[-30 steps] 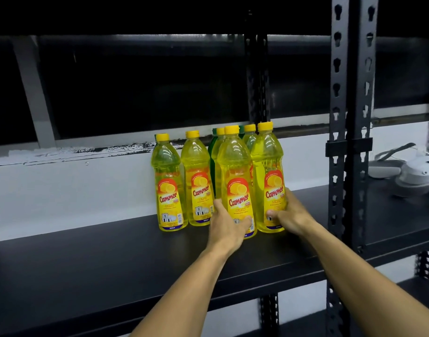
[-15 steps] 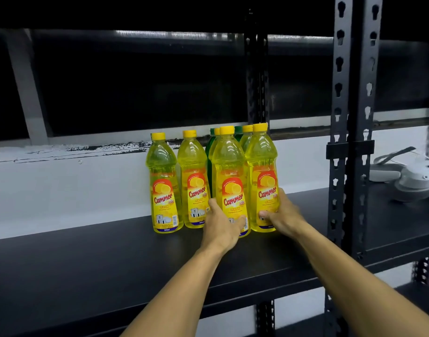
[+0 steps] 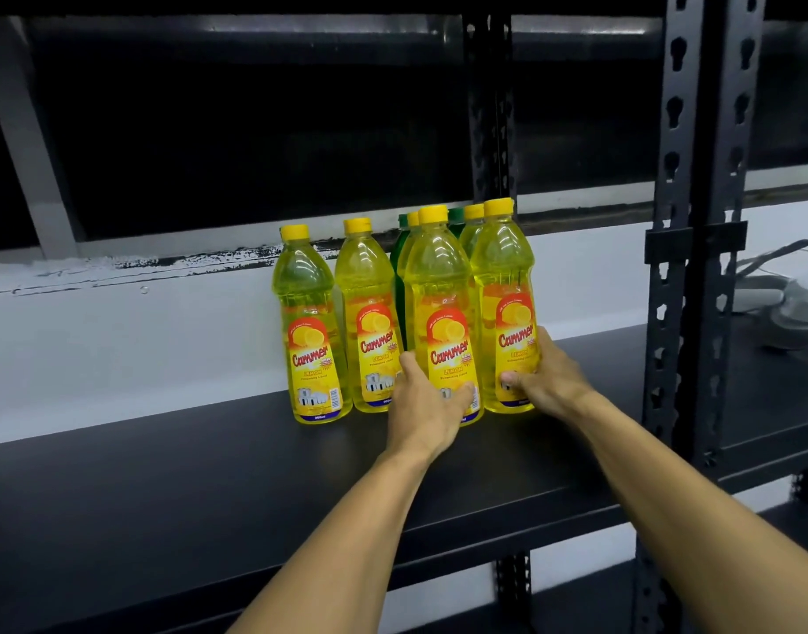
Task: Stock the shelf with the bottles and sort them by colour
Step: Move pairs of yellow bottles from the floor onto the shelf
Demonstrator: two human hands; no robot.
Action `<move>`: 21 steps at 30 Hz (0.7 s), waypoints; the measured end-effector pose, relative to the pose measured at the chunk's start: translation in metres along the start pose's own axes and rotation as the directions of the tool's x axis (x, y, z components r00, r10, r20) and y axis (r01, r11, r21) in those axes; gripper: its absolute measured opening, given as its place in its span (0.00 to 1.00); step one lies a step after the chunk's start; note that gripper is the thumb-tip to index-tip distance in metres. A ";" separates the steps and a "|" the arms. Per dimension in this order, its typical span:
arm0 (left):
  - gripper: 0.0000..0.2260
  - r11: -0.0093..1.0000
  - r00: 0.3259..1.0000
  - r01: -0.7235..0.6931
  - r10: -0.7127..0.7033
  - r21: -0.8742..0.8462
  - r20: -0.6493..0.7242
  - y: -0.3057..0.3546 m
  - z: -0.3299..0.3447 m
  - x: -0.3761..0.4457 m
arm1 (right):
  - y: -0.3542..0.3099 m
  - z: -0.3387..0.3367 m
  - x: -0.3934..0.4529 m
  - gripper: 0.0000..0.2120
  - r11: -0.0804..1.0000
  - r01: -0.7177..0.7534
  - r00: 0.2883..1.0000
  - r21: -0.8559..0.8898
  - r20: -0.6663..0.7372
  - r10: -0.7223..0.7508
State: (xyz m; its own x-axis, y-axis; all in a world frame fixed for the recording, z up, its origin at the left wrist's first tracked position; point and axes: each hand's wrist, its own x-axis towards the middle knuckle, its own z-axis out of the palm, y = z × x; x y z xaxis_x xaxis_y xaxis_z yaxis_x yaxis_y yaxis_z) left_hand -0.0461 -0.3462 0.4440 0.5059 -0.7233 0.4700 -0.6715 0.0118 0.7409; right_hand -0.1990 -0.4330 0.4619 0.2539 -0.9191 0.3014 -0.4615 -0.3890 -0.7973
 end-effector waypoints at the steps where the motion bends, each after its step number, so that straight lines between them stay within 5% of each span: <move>1: 0.31 1.000 1.000 -0.001 0.001 0.001 -0.002 -0.001 0.000 0.000 | 0.000 0.001 -0.001 0.29 1.000 0.000 1.000 0.004 -0.001 0.000; 21: 0.31 0.995 0.998 -0.061 0.062 0.076 -0.018 0.003 -0.004 -0.012 | 0.000 -0.004 -0.004 0.29 1.000 0.004 1.000 0.006 -0.003 -0.004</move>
State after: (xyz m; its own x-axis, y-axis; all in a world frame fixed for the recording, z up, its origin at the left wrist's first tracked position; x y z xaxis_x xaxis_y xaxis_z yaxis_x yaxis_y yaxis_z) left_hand -0.0519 -0.3347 0.4430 0.4729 -0.7086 0.5237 -0.7398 0.0034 0.6728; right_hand -0.2031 -0.4293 0.4628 0.2536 -0.9175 0.3063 -0.4552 -0.3926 -0.7991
